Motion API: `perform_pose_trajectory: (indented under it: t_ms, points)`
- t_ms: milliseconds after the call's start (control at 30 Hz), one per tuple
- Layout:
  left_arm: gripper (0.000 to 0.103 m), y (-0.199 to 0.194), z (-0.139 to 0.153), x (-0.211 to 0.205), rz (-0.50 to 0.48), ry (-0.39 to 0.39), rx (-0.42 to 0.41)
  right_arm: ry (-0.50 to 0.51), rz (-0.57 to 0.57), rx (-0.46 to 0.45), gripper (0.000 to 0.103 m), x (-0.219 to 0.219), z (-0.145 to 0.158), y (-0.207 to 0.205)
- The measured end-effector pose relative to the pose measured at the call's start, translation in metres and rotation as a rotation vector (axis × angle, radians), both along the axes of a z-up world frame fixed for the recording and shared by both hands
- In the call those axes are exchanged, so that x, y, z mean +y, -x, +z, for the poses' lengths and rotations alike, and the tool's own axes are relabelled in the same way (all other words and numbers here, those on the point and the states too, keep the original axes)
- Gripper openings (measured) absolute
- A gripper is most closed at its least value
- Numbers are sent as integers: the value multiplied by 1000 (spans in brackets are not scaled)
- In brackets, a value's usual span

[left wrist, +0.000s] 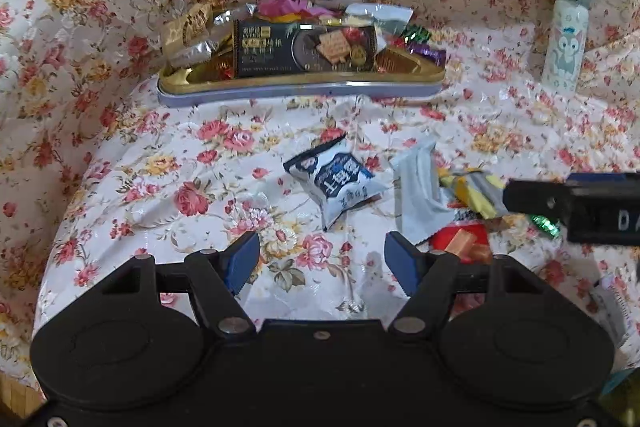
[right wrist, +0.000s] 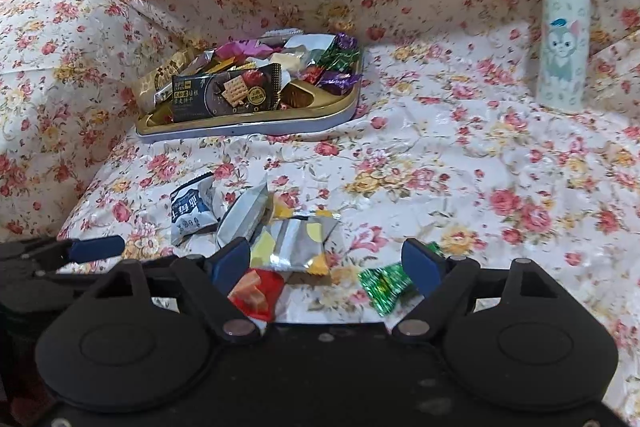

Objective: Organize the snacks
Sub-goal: 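Grasp the yellow-silver pack with the right gripper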

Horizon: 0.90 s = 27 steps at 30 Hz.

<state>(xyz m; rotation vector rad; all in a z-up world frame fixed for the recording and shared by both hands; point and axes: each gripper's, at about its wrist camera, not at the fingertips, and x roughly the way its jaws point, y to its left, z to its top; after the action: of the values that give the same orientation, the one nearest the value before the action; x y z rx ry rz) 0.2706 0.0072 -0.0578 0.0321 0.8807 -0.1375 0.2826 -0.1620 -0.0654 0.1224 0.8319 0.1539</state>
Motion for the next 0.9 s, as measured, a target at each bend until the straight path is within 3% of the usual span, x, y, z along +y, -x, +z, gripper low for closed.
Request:
perform_pose_trajectory:
  t_ms: [133,300,533,633,900]
  points:
    - [71,-4,-11,2,5,12,32,11,17,15,85,9,-5,-14]
    - [71,-3,-13,1,-4,6,12,26,31,43,81,14,-13,-27]
    - [71,-3,-14,0,-15,-5,-6,60,35,54,64,25,-27,-42]
    - [71,-2,-11,3,-20,22,-16,94,28,43,47,27,-28,-46]
    - [71,-9,8,0,-17,37,-69,124,31,8,40,14,-24,-38]
